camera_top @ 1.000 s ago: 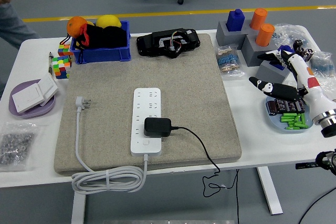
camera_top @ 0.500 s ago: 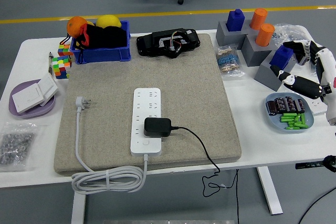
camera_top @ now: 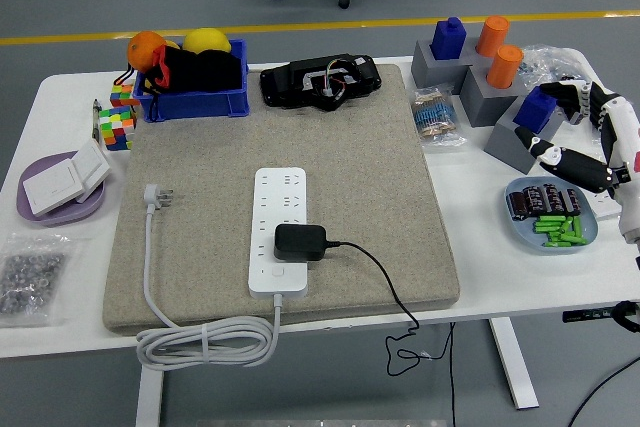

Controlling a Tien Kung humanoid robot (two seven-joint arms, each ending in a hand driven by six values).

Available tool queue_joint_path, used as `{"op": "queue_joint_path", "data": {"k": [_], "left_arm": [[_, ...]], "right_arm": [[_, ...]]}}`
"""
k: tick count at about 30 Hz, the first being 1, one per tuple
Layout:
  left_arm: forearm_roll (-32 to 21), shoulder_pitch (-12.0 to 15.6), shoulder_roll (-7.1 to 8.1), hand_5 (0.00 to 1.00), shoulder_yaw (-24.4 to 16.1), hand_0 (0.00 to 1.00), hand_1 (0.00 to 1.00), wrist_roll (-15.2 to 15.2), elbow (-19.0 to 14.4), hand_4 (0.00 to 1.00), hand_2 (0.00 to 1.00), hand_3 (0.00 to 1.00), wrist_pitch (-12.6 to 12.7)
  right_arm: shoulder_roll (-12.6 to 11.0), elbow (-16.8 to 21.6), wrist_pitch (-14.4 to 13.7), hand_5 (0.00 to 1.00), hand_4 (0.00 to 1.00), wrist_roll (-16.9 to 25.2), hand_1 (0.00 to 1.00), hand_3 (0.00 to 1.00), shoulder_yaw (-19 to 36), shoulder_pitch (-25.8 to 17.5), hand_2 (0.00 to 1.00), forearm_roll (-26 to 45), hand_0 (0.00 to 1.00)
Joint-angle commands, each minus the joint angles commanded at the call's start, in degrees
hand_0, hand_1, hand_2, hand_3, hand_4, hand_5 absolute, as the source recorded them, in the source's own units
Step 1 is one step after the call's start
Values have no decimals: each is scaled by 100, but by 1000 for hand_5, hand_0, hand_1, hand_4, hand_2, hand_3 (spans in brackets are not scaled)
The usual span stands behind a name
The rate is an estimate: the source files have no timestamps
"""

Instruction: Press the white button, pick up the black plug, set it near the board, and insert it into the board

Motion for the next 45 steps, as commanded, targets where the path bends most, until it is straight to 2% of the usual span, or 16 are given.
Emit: {"op": "queue_joint_path", "data": {"k": [9,45], "left_arm": [[84,49,-1,478,-116,824,790,23,0,575,744,791,8],[44,-7,-17,478,-104,824,789,21,0,576,744,791,16]], "right_arm": [[33,-17,29,229,870,-47,711,618,-6,-46,661,6,738],[54,-68,55,195,822,-86,680,614,-24,-10,637,31,720]]}}
